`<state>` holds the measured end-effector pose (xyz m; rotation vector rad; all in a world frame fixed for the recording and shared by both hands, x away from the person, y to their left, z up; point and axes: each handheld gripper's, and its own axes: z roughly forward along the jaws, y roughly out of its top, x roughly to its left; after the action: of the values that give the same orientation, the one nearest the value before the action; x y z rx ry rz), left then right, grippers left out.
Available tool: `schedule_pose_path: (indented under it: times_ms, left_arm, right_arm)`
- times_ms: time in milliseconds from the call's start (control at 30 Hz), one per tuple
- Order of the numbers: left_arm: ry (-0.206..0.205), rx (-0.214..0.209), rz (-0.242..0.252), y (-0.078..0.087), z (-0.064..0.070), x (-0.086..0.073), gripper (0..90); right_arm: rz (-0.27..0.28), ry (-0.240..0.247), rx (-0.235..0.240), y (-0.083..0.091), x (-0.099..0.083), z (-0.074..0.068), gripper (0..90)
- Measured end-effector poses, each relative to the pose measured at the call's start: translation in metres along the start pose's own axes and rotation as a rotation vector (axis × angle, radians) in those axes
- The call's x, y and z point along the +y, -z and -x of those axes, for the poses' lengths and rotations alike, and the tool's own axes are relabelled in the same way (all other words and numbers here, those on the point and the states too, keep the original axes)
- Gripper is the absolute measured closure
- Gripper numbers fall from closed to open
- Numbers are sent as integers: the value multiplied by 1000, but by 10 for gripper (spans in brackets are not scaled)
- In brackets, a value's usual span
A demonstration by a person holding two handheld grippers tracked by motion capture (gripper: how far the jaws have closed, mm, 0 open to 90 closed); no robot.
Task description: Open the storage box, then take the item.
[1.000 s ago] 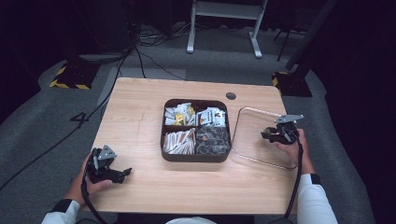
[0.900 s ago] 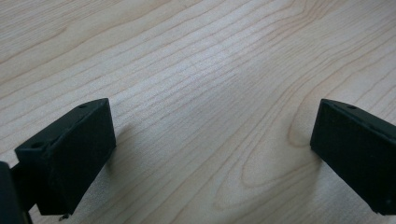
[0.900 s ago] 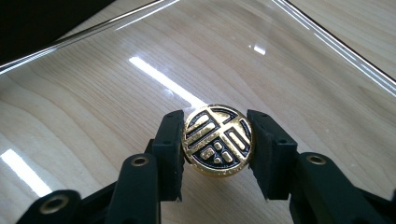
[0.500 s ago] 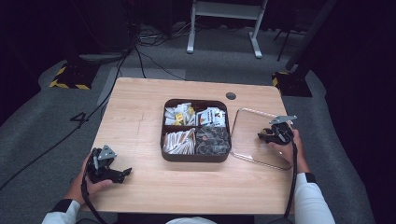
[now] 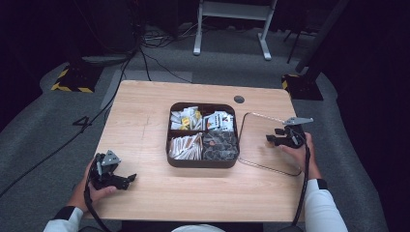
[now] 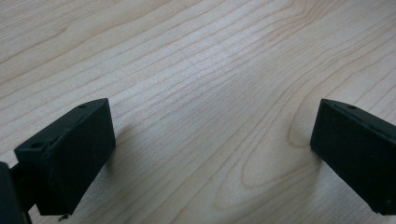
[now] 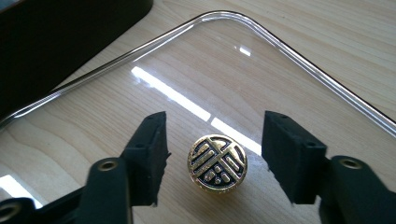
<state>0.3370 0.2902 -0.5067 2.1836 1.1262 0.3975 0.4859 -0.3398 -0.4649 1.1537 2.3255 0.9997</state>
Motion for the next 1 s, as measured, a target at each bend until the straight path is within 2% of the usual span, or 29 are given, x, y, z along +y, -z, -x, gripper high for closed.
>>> schedule_pose_path:
  times_ms: [167,367,500,633,867,1000]
  left_arm:
    - [0,1,0,0,0,0,2]
    - [-4,-2,-1,0,0,0,3]
    - [1,3,2,0,1,1,3]
    - [2,4,3,-1,1,1,3]
    - [4,4,2,-1,1,1,3]
    - [3,4,2,-1,1,1,3]
  right_arm:
    - [7,-3,-5,1,3,-2,315]
    - [50,-19,-7,8,8,-4,276]
    - [89,-41,31,12,13,-9,275]
    - [93,-12,19,14,18,-16,289]
    - [132,12,35,20,28,-28,294]
    - [130,43,31,20,35,-38,294]
